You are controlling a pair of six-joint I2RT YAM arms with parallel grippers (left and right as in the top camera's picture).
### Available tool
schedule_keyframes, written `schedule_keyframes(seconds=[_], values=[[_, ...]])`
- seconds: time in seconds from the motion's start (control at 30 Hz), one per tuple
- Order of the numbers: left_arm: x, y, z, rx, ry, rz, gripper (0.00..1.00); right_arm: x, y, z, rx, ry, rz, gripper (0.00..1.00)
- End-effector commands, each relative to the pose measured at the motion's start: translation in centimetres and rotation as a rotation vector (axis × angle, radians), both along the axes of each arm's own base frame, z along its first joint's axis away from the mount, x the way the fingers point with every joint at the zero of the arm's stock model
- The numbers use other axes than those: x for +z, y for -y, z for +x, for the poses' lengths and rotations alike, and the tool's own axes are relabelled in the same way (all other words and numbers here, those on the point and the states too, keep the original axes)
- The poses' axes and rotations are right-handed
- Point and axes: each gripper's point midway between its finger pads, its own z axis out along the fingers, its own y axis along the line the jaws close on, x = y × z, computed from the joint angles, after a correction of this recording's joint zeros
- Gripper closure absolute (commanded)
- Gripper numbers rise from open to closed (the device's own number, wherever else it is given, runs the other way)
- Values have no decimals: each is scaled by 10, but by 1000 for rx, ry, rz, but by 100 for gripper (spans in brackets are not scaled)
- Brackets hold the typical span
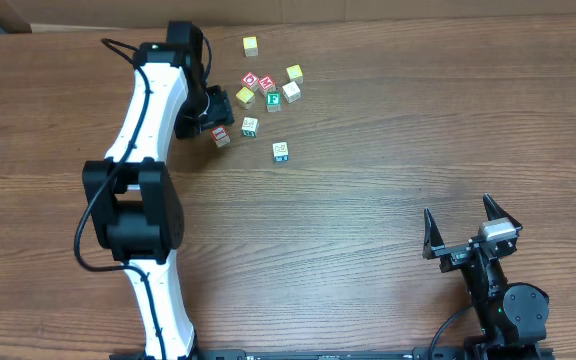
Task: Flip 5 blocks
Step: 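Reach the left gripper forward over the red-lettered block near the cluster, then lower the left gripper and grasp the red-lettered block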
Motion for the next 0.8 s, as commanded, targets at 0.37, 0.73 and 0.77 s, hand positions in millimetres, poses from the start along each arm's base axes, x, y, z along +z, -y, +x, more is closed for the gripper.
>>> schedule_keyframes(seconds=[0.37,0.73,0.77], values=[[-23,4,4,-6,-54,-23,92,-3,1,0,-4,0,0,0],[-13,16,7,-99,-34,-9,41,-3,1,0,-4,0,0,0],[-13,17,8,-111,-31,-7,39,-3,1,0,-3,0,0,0]])
